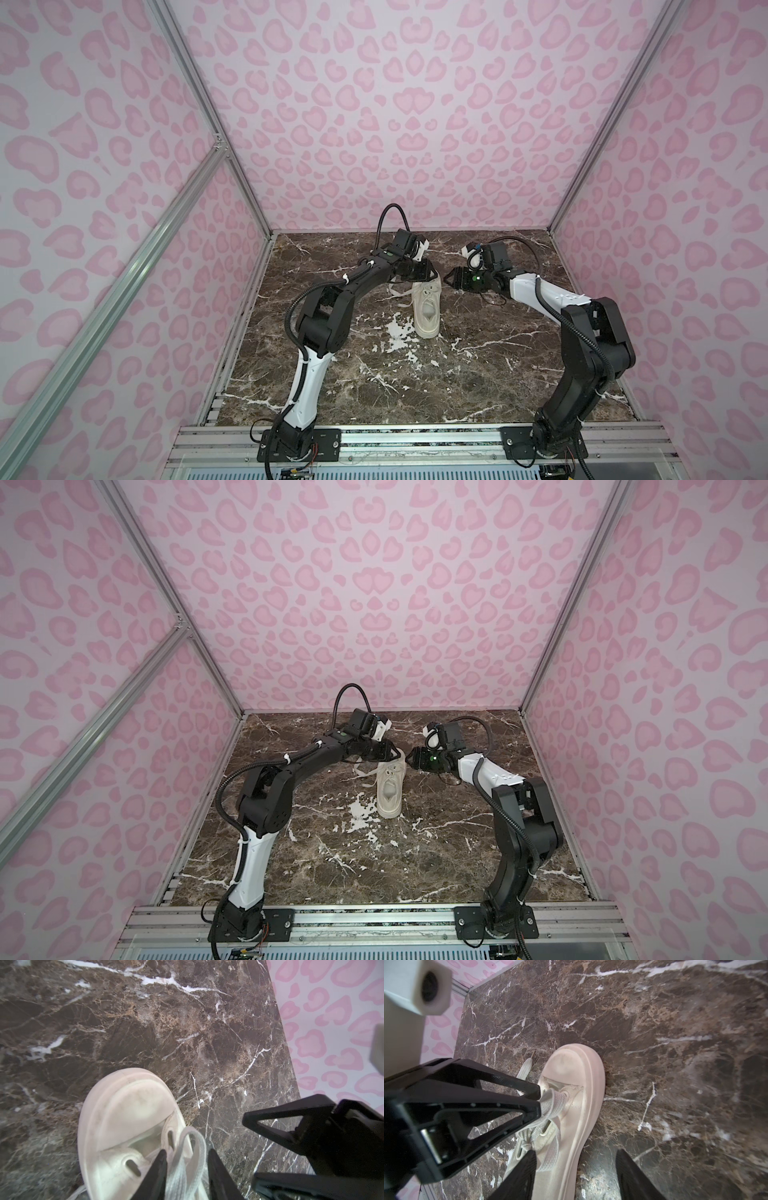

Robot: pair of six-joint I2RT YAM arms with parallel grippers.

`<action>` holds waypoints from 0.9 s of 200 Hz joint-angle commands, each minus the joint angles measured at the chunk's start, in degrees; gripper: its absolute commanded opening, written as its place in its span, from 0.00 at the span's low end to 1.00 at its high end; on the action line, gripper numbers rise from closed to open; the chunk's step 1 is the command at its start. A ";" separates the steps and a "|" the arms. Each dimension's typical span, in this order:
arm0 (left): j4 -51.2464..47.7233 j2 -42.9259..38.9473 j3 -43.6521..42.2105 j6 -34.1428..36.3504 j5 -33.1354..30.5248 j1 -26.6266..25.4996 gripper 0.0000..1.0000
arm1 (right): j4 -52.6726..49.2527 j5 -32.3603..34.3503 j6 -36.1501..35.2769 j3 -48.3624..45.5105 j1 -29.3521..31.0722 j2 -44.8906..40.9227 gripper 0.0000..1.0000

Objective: Tie the shoes

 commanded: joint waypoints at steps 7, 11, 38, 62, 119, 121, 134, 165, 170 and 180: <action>-0.66 -1.79 0.76 0.50 -0.15 0.23 0.42 | 1.82 -0.20 0.37 0.24 0.06 0.30 0.62; -0.71 -1.98 0.79 0.54 -0.23 0.26 0.43 | 1.81 -0.20 0.39 0.19 0.07 0.29 0.62; -1.05 -2.93 0.55 1.10 -0.16 0.84 0.48 | 1.64 -0.28 0.38 0.48 0.17 0.46 0.62; -1.20 -4.77 -1.32 1.42 -0.46 2.57 0.47 | 1.13 -0.10 0.27 0.48 0.18 0.12 0.62; -1.50 -9.89 -11.78 10.72 0.66 6.77 0.41 | -0.59 -0.14 -0.88 0.14 -0.17 -0.72 0.62; -1.23 -10.06 -12.30 11.28 0.58 6.85 0.41 | -0.62 -0.14 -0.88 0.13 -0.17 -0.76 0.62; -0.95 -10.76 -14.21 15.42 0.48 7.24 0.41 | -0.73 -0.02 -0.79 -0.07 -0.17 -1.02 0.62; -3.66 -10.25 -13.81 24.15 1.67 8.52 0.41 | -1.60 0.19 -1.15 -0.08 -0.26 -1.88 0.62; -4.45 -9.90 -13.40 25.75 1.95 8.75 0.41 | -1.84 0.22 -1.21 -0.07 -0.26 -2.06 0.62; -5.84 -9.24 -12.41 28.35 1.64 9.03 0.40 | -2.14 0.27 -1.38 0.01 -0.31 -2.33 0.62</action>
